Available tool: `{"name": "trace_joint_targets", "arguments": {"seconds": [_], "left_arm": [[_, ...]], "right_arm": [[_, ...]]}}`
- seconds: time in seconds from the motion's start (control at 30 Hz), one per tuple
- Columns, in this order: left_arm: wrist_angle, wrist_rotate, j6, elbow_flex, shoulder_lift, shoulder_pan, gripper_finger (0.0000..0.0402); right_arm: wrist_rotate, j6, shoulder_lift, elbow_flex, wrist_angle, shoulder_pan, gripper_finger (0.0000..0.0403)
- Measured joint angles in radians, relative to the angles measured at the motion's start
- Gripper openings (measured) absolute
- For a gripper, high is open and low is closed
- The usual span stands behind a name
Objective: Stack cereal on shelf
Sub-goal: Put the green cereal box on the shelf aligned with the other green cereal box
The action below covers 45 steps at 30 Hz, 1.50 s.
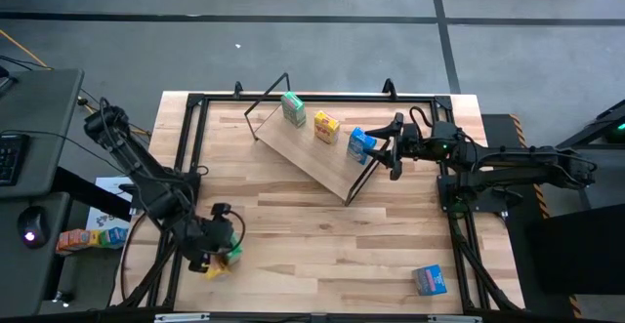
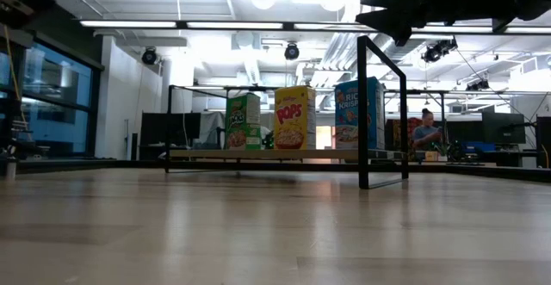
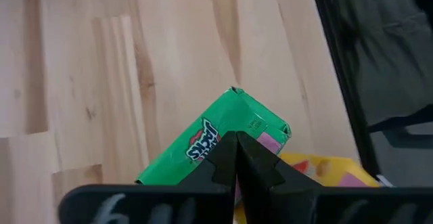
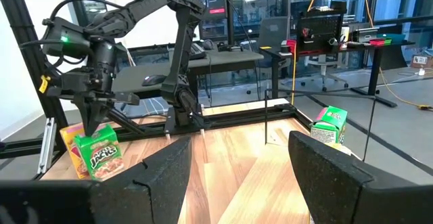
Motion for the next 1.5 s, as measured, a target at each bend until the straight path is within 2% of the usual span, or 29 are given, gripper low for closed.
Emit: {"name": "trace_joint_targets", "arguments": {"seconds": [0.3,0.53,0.8,0.97,1.3,1.4,1.5], "left_arm": [[-0.077,0.032,-0.044,0.064,0.001,-0.044,0.0000],[-0.128,-0.012,0.034,0.143,0.001,-0.046,0.0000],[-0.142,-0.013,-0.046,0.144,0.000,-0.019,0.0010],[-0.165,-0.014,-0.036,0.144,0.000,0.016,0.0059],[-0.148,0.053,0.063,0.144,0.000,0.056,0.0213],[-0.141,0.116,0.094,0.144,0.000,0.053,0.0237],[-0.142,0.134,0.042,0.157,0.000,0.027,0.0241]], "right_arm": [[0.006,0.000,0.000,0.000,0.000,0.000,0.0240],[0.008,0.000,0.000,0.000,0.000,0.000,0.0240],[0.009,-0.007,0.000,0.000,0.000,0.000,0.0240],[0.009,-0.007,0.000,0.000,0.000,0.000,0.0240],[0.010,-0.006,0.000,0.000,-0.003,0.000,0.0240],[0.010,0.001,0.000,0.000,-0.014,0.000,0.0240],[0.010,0.001,0.000,0.000,-0.025,0.000,0.0240]]}}
